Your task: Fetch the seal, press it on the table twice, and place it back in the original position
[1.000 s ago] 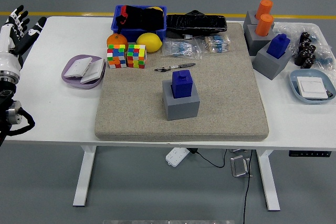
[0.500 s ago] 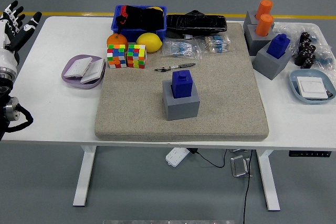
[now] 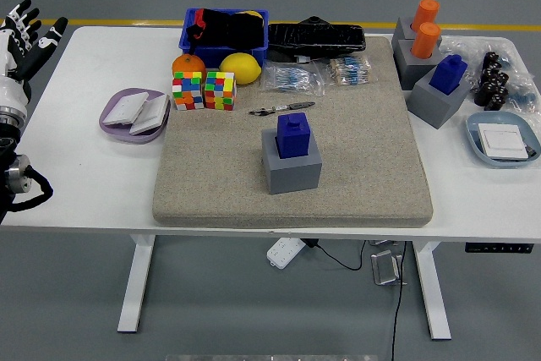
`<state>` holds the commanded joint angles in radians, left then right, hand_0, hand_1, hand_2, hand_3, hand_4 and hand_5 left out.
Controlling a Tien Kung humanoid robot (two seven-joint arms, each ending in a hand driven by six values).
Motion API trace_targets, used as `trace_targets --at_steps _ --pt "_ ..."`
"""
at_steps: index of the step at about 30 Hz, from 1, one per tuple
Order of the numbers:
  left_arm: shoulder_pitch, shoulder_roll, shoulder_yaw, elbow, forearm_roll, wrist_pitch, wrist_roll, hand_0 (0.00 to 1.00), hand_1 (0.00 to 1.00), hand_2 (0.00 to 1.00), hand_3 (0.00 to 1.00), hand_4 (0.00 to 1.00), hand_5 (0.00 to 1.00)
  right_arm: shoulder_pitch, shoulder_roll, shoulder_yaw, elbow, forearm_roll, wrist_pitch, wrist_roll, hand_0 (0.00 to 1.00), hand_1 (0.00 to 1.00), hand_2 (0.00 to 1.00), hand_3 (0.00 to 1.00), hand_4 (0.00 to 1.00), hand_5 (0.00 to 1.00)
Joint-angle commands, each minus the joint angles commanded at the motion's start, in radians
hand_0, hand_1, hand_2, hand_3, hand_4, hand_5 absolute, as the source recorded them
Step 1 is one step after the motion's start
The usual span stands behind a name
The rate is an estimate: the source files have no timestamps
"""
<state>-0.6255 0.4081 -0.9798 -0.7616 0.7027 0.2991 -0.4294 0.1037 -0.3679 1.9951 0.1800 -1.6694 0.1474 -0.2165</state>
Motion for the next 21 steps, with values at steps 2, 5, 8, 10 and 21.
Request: trace_targets --at_steps 2,5,8,10,21 --pt "-0.003 0.002 0.004 0.0 -0.001 0.0 0.001 0.943 0.923 0.924 0.948 0.931 0.468 0.0 0.001 0.001 0.0 0.001 0.001 0.0 0.787 0.72 0.725 0.661 0.807 0.486" --pt "-0.005 0.004 0.013 0.002 -0.001 -0.002 0.005 0.943 0.923 0.924 0.948 0.931 0.468 0.0 0.001 0.002 0.0 0.0 0.001 -0.002 0.787 0.72 0.725 0.661 0.807 0.486" --pt "-0.003 0.003 0.014 0.002 -0.002 -0.001 0.004 0.943 0.922 0.918 0.944 0.93 0.465 -0.001 0.002 0.003 0.0 0.0 0.002 -0.003 0.787 0.72 0.725 0.661 0.806 0.486" --pt "-0.002 0.002 0.013 0.003 -0.003 -0.001 0.003 0.943 0.922 0.918 0.944 0.93 0.465 -0.001 0.002 0.002 0.0 0.0 0.002 -0.004 0.787 0.72 0.725 0.661 0.806 0.486" --pt "0.008 -0.001 0.014 0.001 -0.008 -0.002 0.003 0.942 0.919 0.914 0.943 0.928 0.464 -0.003 0.004 0.003 0.0 -0.004 0.003 -0.006 0.787 0.72 0.725 0.661 0.805 0.484"
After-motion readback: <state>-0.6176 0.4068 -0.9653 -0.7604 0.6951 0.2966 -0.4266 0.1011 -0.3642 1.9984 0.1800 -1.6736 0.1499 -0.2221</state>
